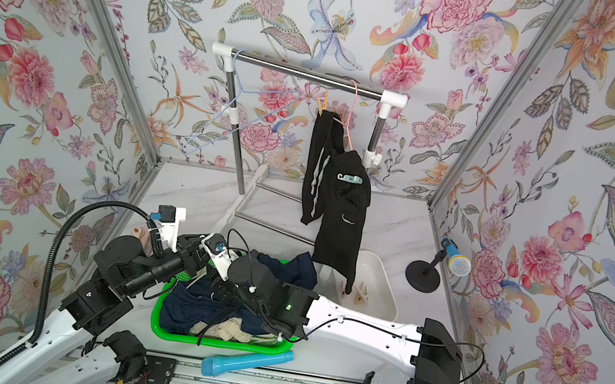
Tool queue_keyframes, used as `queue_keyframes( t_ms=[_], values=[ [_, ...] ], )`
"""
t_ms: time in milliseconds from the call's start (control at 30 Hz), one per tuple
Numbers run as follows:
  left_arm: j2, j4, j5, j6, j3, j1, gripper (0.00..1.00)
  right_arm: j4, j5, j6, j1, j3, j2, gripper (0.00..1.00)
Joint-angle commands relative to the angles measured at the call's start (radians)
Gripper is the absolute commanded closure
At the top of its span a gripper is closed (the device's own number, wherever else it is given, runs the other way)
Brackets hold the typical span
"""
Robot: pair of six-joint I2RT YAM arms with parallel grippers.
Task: Remove the clothespins securing shorts to the hanger
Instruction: Place the clothespin in the storage box.
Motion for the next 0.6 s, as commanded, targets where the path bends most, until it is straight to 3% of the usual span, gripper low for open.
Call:
queue_keyframes(
  t_ms=[0,333,433,567],
  values=[
    [-0.015,-0.018,0.034,-0.011,0.025,-0.008,1.00,0.048,0.012,-0.021,0.005,0.032,0.007,0.67],
    [-0.025,-0.057,0.068,-0.024,0.028,-0.008,0.97,0.094,0.029,-0.047,0.009,0.021,0.019,1.00],
    [-0.032,-0.047,0.047,-0.026,0.032,-0.008,0.76,0.087,0.048,-0.058,0.017,0.014,0.013,1.00],
    [-0.035,-0.045,0.014,0.000,0.057,-0.006,0.32,0.070,0.082,-0.032,0.015,-0.010,-0.012,1.00]
  ],
)
